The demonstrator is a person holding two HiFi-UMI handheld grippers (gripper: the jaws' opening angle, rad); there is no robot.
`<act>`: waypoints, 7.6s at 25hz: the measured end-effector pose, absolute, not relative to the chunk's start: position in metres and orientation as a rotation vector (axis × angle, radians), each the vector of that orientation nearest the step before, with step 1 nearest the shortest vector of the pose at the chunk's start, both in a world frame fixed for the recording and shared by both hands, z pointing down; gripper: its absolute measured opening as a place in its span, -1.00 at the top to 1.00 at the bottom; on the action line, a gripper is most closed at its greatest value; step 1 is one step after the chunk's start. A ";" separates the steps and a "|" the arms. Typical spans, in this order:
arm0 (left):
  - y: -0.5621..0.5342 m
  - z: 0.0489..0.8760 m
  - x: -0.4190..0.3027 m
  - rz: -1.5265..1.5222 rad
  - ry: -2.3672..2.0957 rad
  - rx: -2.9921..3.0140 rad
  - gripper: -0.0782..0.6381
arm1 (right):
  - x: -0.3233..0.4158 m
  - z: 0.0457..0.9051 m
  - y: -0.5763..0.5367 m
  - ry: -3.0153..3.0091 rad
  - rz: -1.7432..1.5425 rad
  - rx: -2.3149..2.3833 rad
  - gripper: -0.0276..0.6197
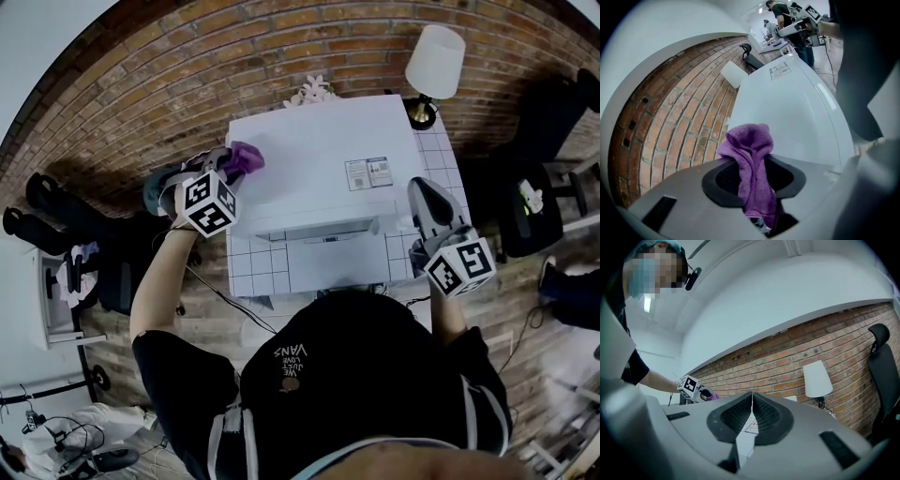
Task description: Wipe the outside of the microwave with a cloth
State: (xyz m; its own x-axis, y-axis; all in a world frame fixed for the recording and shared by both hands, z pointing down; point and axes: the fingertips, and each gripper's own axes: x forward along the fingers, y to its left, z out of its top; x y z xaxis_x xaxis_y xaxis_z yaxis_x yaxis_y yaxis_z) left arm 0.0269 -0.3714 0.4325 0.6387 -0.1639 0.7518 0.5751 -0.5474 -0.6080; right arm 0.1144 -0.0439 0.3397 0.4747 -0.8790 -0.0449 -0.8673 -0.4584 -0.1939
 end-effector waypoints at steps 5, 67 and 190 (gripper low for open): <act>-0.322 0.434 0.064 -0.946 -0.421 -1.903 0.39 | 0.125 0.341 -0.016 1.461 -0.094 -2.560 0.90; -0.301 0.439 -0.048 -1.031 -0.529 -1.969 0.39 | 0.132 0.353 -0.035 1.464 -0.131 -2.553 0.90; -0.364 0.546 -0.140 0.041 -0.161 -3.343 0.39 | -0.072 0.363 -0.272 1.865 -0.258 -2.416 0.90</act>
State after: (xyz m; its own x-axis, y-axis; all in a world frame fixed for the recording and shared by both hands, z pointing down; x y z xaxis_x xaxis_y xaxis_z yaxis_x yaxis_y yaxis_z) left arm -0.1400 -0.3636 0.5459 0.9951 0.0927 -0.0340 0.0977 -0.9745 0.2022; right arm -0.0721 -0.2716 0.3630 0.2453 -0.9657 0.0849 -0.9525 -0.2564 -0.1641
